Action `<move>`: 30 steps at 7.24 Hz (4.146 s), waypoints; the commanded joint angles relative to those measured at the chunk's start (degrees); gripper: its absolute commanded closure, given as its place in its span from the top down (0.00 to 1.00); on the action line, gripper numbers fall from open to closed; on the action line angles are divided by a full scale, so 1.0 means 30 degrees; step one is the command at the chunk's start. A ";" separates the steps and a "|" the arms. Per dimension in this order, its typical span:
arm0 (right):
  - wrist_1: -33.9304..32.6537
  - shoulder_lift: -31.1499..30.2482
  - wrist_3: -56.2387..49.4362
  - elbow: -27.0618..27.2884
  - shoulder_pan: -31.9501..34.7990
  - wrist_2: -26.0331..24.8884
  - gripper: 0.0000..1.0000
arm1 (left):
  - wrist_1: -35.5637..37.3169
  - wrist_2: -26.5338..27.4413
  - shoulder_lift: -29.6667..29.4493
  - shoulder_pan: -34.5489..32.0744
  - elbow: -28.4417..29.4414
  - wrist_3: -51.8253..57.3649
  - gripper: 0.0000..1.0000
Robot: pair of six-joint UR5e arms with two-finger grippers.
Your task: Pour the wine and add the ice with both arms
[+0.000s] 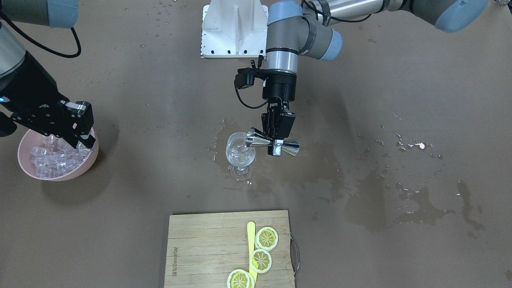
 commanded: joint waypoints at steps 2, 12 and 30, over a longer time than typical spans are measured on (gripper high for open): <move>-0.0009 0.0680 0.0530 -0.0080 -0.0427 -0.0048 0.22 | 0.0525 0.0337 -0.0074 -0.0009 -0.0085 0.0980 0.00; 0.0020 0.3642 0.0647 -0.3684 -0.0603 -0.0516 0.22 | 0.1555 0.2535 -0.0250 0.0577 -0.0115 0.3965 0.00; -0.2031 0.9174 0.3079 -0.7810 -0.5697 -0.3971 0.22 | -1.3161 -0.6371 0.7511 -0.3582 0.2009 -0.8499 0.00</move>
